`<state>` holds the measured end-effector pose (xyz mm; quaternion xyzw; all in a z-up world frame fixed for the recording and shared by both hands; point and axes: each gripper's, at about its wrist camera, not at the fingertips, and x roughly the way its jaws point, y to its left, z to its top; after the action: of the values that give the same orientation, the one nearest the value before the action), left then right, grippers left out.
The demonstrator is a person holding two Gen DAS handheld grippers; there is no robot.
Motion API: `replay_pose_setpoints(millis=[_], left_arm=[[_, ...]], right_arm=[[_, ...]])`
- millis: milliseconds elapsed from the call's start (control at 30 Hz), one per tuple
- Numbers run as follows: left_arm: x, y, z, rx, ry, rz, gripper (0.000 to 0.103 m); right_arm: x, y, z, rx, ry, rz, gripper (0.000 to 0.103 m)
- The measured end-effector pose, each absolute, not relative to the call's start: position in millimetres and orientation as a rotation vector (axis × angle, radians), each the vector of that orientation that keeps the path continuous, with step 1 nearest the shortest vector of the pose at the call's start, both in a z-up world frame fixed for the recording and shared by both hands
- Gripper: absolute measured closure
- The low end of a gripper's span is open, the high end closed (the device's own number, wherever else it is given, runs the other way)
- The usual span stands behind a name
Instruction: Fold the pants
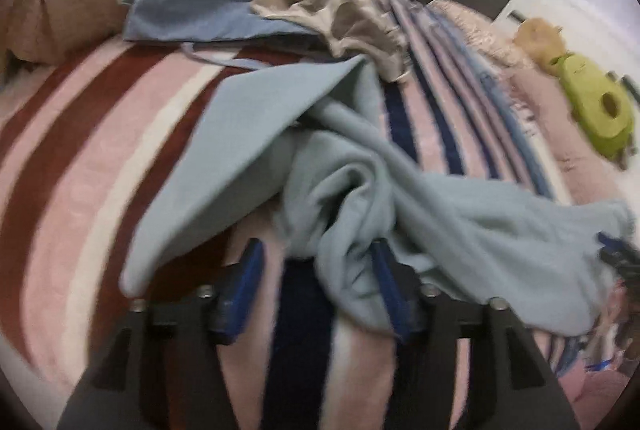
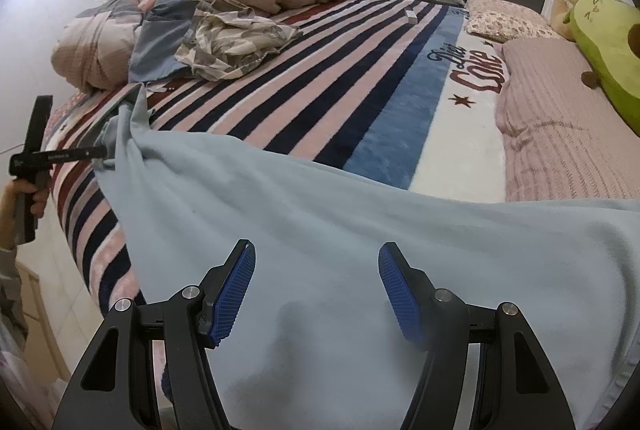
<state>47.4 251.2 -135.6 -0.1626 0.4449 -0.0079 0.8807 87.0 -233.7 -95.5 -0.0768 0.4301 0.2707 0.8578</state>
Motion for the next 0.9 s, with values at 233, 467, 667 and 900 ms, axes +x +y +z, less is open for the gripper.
replay_pose_setpoints(millis=[233,467,667,900], left_arm=[[79.0,258.0,-146.2,-0.474,0.909,-0.1,0.048],[92.2,271.0,-145.2,-0.535,0.8,-0.037,0.044],[90.0,281.6,-144.5,-0.499,0.789,0.058,0.088],[59.6,282.1,-118.2,-0.238,0.7,0.306,0.088]], right_arm=[[92.5,-225.7,-99.8,-0.172,0.923,0.564,0.043],[97.4,-219.3,-102.2,-0.172,0.934,0.562,0.043],[99.5,-217.2,-102.9,-0.171,0.936,0.561,0.043],[102.8,-218.7,-103.3,-0.166,0.938,0.55,0.043]])
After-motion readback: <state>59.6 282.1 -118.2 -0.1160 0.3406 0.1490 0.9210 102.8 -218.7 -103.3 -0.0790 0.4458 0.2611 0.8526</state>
